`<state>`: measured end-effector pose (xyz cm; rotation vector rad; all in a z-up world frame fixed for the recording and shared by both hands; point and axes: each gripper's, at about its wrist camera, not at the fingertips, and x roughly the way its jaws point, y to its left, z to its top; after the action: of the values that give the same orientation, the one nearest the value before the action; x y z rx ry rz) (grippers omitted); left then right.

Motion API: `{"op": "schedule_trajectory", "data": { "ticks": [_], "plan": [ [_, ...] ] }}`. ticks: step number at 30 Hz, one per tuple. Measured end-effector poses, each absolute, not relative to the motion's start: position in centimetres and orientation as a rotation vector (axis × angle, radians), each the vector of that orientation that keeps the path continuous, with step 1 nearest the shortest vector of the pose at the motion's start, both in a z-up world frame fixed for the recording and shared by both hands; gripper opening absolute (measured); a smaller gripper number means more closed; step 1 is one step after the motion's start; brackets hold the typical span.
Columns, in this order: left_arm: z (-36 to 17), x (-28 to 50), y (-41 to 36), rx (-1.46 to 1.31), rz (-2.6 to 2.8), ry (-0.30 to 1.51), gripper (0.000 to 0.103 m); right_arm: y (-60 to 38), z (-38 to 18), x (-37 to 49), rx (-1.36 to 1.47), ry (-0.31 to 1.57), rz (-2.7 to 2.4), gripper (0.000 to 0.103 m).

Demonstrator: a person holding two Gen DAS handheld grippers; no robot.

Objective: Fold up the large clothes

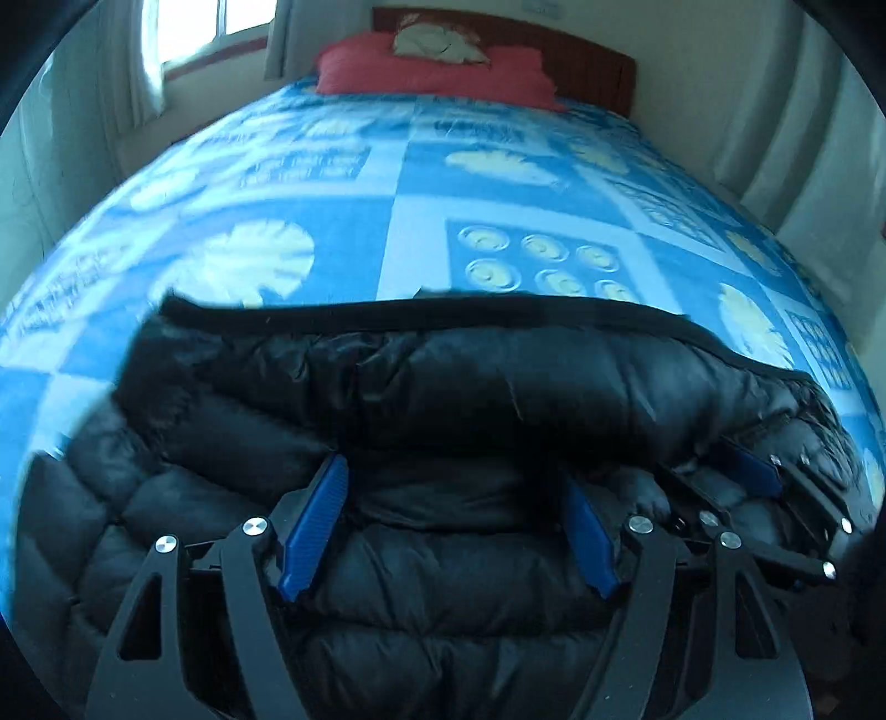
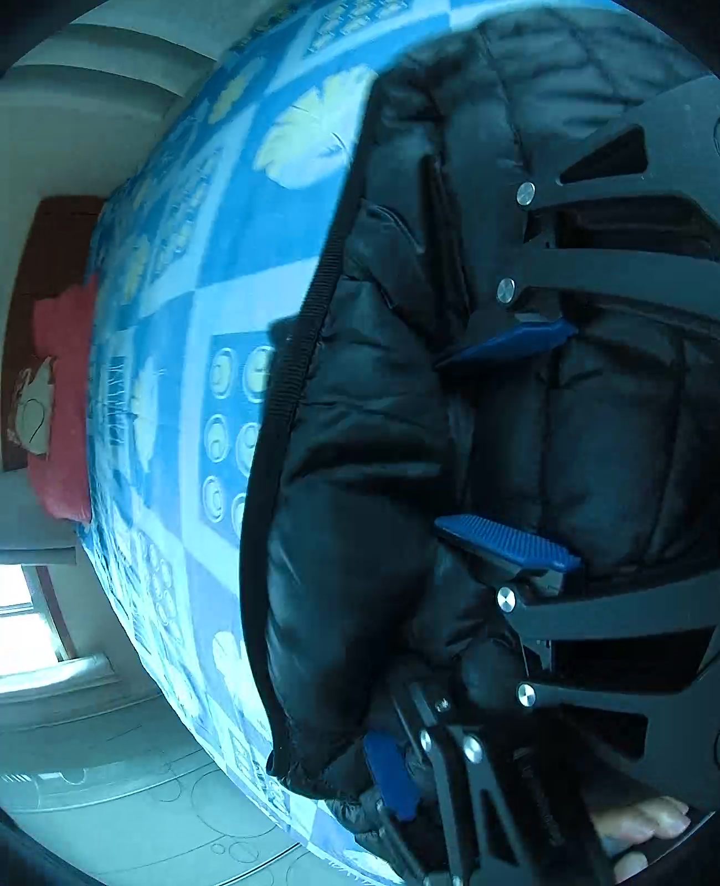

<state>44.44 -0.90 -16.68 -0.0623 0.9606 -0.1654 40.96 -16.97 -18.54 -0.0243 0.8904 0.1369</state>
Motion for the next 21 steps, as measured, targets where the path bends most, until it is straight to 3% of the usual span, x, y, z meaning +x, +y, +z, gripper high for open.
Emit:
{"op": "schedule_trajectory", "data": {
  "ticks": [5, 10, 14, 21],
  "plan": [
    [-15.0, 43.8, 0.5, -0.091, -0.208, 0.989, 0.072, -18.2, -16.4, 39.6, 0.016, 0.877, 0.178, 0.053],
    [-11.8, 39.3, 6.8, -0.125, -0.134, 0.891, 0.072, -24.6, -13.2, 35.7, 0.065, 0.796, 0.101, 0.053],
    [-13.7, 38.5, 11.3, -0.183, -0.079, 0.913, 0.072, -28.4, -15.3, 35.1, 0.042, 0.842, 0.0, 0.054],
    [-16.7, 39.4, 10.1, -0.116, -0.048, 0.893, 0.073, -29.8, -18.5, 35.2, 0.129, 0.807, 0.032, 0.057]
  ]
}}
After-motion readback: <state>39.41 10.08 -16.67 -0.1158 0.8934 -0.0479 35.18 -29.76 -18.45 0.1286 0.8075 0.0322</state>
